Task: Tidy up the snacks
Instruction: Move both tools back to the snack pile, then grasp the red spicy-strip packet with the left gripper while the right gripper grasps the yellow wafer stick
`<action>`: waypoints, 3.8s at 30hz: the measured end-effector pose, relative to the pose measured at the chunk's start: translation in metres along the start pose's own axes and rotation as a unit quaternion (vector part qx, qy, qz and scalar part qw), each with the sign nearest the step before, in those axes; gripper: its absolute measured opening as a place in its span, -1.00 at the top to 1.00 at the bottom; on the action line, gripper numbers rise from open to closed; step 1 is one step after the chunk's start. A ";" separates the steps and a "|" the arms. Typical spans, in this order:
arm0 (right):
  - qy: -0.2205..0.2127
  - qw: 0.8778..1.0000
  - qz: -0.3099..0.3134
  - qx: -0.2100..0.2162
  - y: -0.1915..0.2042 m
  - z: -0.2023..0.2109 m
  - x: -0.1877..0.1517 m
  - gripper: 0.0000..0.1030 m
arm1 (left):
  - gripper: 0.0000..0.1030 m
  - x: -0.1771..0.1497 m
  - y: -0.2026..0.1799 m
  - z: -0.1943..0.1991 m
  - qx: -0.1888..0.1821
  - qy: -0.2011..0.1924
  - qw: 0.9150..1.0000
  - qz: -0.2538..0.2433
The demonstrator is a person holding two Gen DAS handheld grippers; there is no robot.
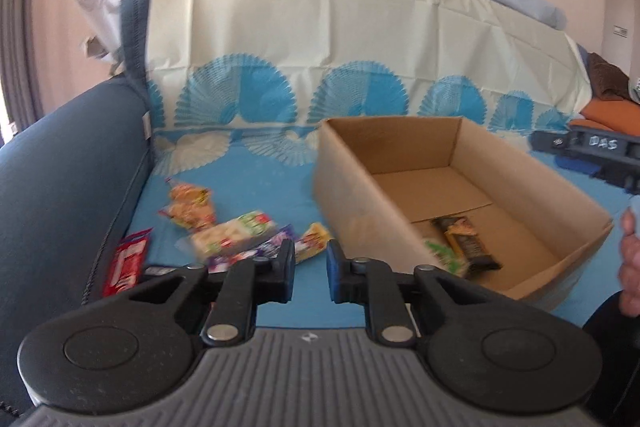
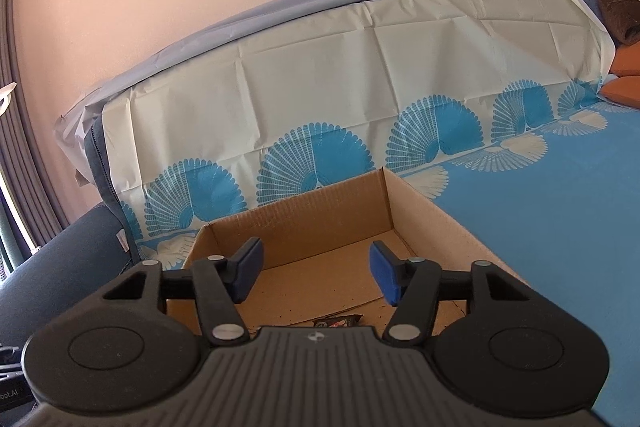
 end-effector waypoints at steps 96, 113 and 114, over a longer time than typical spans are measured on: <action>0.238 0.941 0.126 0.204 0.195 0.001 -0.146 -0.28 | -0.42 -0.046 0.136 -0.057 0.152 0.198 0.941 0.230; 0.292 0.928 0.181 0.144 0.184 -0.006 -0.182 0.49 | -0.67 -0.062 0.109 -0.084 0.179 0.238 0.943 0.145; 0.291 0.927 0.188 0.143 0.184 -0.002 -0.183 0.49 | -0.67 -0.066 0.107 -0.087 0.182 0.244 0.942 0.141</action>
Point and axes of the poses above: each gripper's, at about its wrist camera, not at the fingertips, and z roughly against the way its jaws point, y to its left, x to its top, the point moved 3 cm from there along -z, roughly the way its jaws point, and after that the axes turned 11 degrees about -y, right-handed, at the moved point
